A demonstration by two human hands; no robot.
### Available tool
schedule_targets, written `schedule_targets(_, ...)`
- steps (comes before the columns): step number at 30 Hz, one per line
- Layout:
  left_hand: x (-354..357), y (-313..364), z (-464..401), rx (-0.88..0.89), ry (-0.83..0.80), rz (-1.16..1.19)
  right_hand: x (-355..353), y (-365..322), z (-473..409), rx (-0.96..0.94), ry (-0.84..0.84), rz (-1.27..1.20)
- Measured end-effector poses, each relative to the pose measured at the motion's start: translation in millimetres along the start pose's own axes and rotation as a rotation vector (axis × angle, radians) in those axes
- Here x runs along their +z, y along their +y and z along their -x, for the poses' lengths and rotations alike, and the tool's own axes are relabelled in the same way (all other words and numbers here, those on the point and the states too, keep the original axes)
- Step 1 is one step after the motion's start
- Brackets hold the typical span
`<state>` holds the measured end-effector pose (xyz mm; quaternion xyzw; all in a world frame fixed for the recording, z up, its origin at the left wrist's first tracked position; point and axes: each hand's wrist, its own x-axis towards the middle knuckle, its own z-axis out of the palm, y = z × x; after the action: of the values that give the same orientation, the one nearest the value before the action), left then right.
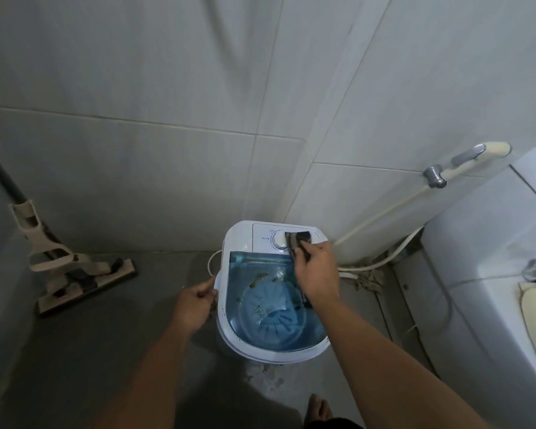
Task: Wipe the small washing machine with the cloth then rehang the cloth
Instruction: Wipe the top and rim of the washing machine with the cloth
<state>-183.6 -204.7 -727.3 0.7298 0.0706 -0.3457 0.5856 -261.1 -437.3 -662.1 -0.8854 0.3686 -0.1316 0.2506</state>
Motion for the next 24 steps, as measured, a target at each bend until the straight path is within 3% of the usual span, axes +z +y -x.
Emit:
schedule_targets(2,0.3,0.3,0.4,0.0,-0.001,-0.002,-4.8,-3.3,-9.6,0.126,0.057,0.004)
schedule_targets(4,1.1,1.8,2.4,-0.004,0.006,0.002,-6.6,-16.4,-21.8,0.128,0.092,0.0)
schedule_targets(6,1.0,4.2,4.0,-0.009,0.01,0.018,-2.1,-33.4,-34.3,-0.004,0.08,0.025)
schedule_targets(11,0.0,2.8,2.4,-0.014,0.007,0.021,34.6,-75.8,-43.3,-0.233,-0.205,0.309)
schedule_targets(13,-0.3,2.1,1.4,-0.011,0.011,0.03,48.5,-79.4,-30.5,-0.27,-0.198,0.305)
schedule_targets(15,-0.3,3.3,2.5,-0.009,0.007,0.046,56.3,-78.9,-13.9,-0.425,-0.188,0.312)
schedule_targets(17,-0.6,4.8,3.9,-0.006,-0.005,0.058,55.5,-79.5,-10.1,-0.638,-0.286,0.337)
schedule_targets(19,-1.0,6.2,4.5,-0.016,-0.014,0.072,47.6,-87.6,-28.2,-0.714,-0.387,0.332)
schedule_targets(24,-1.0,7.0,6.8,-0.011,-0.006,0.078,45.9,-100.5,-77.1,-0.459,-0.176,0.361)
